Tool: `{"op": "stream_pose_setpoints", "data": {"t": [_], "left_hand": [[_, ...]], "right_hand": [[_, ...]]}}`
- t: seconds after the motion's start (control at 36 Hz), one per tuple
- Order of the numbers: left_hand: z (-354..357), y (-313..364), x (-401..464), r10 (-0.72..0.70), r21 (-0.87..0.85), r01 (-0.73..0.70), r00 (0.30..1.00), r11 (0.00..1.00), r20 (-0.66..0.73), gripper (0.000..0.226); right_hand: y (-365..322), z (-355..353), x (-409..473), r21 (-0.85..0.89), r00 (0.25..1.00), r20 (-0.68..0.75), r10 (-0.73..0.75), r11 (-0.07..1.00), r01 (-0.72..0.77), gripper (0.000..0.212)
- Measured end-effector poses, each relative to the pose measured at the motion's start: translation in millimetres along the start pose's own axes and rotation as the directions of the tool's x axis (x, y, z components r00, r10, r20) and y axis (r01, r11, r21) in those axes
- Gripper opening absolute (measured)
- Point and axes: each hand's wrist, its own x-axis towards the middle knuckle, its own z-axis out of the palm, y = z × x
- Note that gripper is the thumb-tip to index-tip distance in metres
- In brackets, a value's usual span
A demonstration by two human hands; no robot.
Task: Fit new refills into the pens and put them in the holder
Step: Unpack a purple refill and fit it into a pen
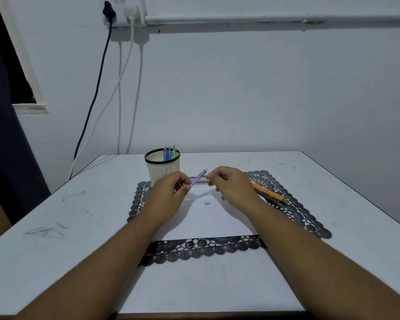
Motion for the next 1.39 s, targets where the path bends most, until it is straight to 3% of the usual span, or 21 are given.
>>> {"op": "stream_pose_setpoints", "data": {"t": [0.11,0.28,0.56,0.61,0.69,0.89,1.28,1.39], "left_hand": [[-0.8,-0.3,0.0,-0.003,0.022,0.003,1.0,1.0,-0.014,0.008],[-0.4,-1.0,0.7,-0.01,0.048,0.011,1.0,0.999,-0.013,0.01],[-1.0,0.7,-1.8,-0.016,0.09,0.016,1.0,0.996,0.009,0.008],[-1.0,1.6,-2.2,-0.022,0.096,0.02,1.0,0.995,0.018,0.007],[-0.6,1.9,-2.3,-0.017,0.129,0.013,0.999,0.992,0.029,0.009],[0.4,-1.0,-0.7,-0.038,0.1,0.032,0.998,0.994,0.058,0.009],[-0.1,-0.3,-0.9,-0.002,0.089,-0.003,0.999,0.996,0.054,0.008],[-0.5,-0.6,-1.0,-0.006,0.082,0.002,0.998,0.997,0.056,0.008]], "right_hand": [[5.1,-0.3,-2.9,-0.246,0.99,0.138,0.034,0.969,0.001,0.006],[8.1,0.9,-5.7,-0.338,0.955,0.277,0.102,0.941,-0.002,0.009],[4.2,3.3,-6.1,-0.452,0.954,0.297,0.043,0.886,0.101,0.008],[6.9,2.7,-4.7,-0.413,0.971,0.237,0.036,0.908,0.067,0.01],[10.5,0.1,-1.4,-0.128,0.988,0.134,0.072,0.99,-0.055,0.016],[8.8,-10.2,7.5,0.219,0.997,0.045,0.069,0.973,-0.078,0.01],[2.2,-6.7,3.2,0.125,0.999,0.03,0.026,0.992,-0.029,0.009],[1.6,-8.6,3.1,0.187,1.0,-0.011,0.024,0.982,-0.022,0.011]]}}
